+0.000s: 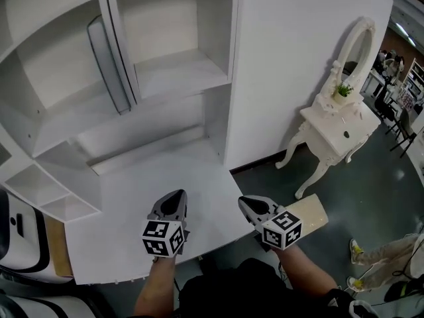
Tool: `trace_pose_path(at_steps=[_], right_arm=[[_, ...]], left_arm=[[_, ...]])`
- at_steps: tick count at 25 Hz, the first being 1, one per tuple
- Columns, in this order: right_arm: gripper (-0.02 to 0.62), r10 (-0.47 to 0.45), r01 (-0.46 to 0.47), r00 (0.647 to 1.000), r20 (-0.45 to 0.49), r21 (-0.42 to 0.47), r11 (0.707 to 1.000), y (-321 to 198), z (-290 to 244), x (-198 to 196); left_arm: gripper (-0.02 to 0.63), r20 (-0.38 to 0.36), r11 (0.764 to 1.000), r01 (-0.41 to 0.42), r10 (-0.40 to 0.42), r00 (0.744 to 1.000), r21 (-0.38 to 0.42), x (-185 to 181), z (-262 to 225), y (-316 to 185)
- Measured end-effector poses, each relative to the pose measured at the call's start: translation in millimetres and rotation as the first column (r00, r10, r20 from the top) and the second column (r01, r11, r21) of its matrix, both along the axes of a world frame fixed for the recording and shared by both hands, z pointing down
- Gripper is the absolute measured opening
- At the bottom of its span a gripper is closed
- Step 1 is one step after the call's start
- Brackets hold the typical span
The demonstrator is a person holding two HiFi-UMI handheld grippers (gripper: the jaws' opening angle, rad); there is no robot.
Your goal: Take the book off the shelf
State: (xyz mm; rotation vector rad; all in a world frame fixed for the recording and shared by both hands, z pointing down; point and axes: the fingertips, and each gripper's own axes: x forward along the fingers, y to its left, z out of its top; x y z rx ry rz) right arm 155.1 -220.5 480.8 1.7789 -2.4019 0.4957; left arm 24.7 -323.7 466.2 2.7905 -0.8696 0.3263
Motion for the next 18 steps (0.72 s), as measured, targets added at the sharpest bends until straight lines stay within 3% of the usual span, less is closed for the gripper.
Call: trace_pose_path(at_steps=[7,18], right_arm=[[0.014,-0.083,0.083,0.996,0.025,-0.027,0.996,-41,13,-10],[0.014,-0.300,0.300,0.953,0.043,0.015,0.954,-108,1,26]], left_arm=[[0.011,0.036,0.998,0.040,-0.038,0.999,-0.040,-2,19,-27],[0.011,0.020,0.969,0.246,-0.247,0.969,0.029,18,-27,-70]])
